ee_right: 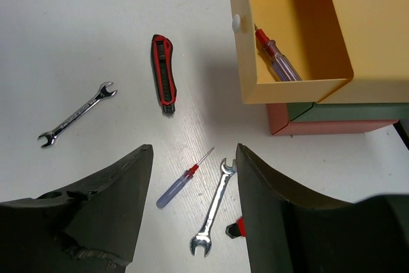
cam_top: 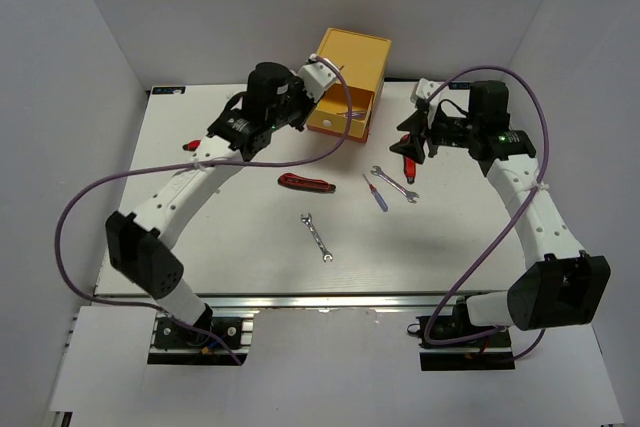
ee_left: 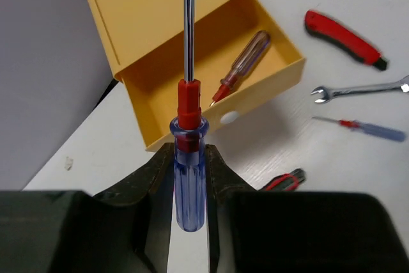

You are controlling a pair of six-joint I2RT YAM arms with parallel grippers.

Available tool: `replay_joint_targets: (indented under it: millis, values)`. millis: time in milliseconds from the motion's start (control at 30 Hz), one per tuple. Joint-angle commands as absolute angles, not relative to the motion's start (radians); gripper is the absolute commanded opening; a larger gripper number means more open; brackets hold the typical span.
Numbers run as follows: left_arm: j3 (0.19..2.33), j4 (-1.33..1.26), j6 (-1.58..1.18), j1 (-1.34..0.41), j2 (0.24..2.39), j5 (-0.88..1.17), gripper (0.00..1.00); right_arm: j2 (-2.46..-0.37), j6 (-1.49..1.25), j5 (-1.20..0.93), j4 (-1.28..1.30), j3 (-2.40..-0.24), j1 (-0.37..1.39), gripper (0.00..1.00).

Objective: Sort the tools into containers

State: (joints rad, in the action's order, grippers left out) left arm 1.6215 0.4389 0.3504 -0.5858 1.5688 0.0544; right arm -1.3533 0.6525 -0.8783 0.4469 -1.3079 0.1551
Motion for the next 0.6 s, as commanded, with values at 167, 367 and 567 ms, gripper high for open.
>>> replay_joint_targets:
  millis: [167,367,567]
  values:
    - [1.617,0.147,0.624,-0.587,1.661,0.057,0.04,-1.286,0.626,-0.908,0.419,-1.244,0.133,0.62]
    - [1.715,0.152,0.698,-0.580,1.787,0.077,0.04,-1.275,0.620,-0.916,0.405,-1.212,0.118,0.62]
    - [1.810,0.187,0.712,-0.571,1.891,0.109,0.07,-1.272,0.615,-0.920,0.400,-1.193,0.112,0.62]
